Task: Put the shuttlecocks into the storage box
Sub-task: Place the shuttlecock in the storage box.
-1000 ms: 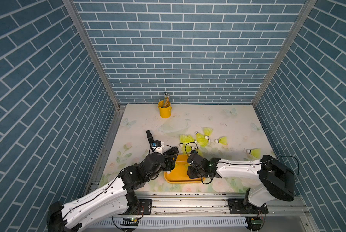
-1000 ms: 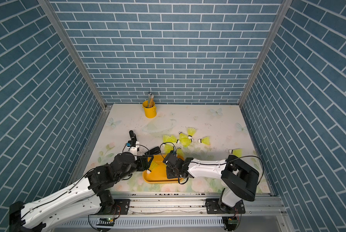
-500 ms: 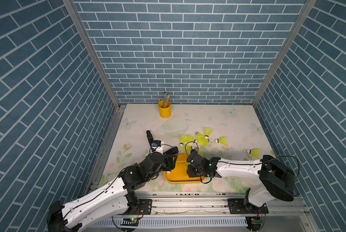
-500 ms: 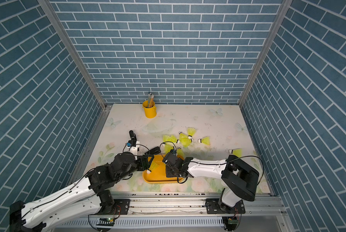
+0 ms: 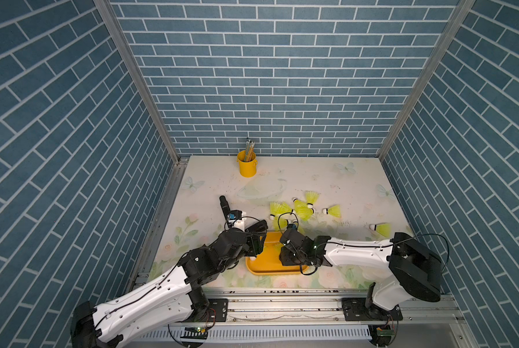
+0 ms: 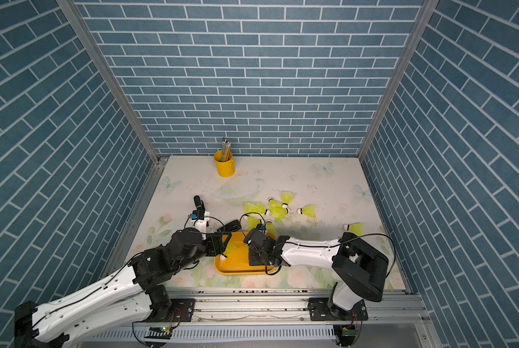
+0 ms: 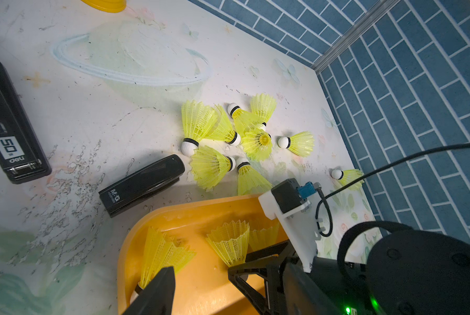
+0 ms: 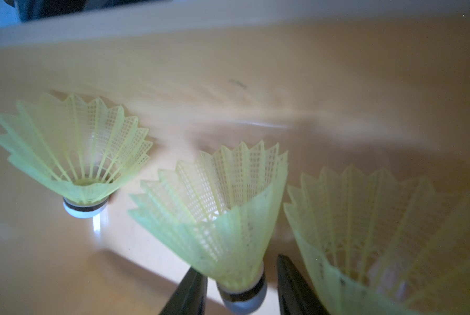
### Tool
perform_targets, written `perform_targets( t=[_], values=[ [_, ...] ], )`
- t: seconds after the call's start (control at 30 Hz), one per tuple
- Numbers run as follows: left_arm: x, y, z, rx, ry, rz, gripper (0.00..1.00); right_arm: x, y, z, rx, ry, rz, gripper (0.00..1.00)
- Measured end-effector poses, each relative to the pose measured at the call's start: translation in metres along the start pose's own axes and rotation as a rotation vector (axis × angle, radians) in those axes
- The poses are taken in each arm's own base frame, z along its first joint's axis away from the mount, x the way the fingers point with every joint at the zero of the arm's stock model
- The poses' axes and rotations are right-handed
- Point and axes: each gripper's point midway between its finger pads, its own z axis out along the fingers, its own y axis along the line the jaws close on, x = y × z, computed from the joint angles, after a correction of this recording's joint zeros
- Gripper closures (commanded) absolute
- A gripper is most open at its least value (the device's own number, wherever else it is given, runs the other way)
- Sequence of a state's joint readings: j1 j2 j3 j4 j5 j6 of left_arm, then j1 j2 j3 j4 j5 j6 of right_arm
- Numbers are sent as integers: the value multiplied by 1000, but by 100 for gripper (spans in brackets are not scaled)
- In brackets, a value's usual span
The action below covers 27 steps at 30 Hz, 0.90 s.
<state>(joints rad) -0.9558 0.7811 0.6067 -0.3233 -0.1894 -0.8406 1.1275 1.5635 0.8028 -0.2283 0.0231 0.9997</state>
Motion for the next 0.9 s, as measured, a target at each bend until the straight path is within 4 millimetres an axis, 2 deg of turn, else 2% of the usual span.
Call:
perform_targets(
  t=[0.3,0.67,0.9],
  values=[
    [5,0,2,6,22,2,31,-2,2,-6,-9,-8,1,54],
    [28,-7,0,61,137,2,35,-3,0,-9,0,-18,11,53],
    [50,-6,-1,72,253,9,35,-6,1,-12,-3,-28,16,53]
  ],
)
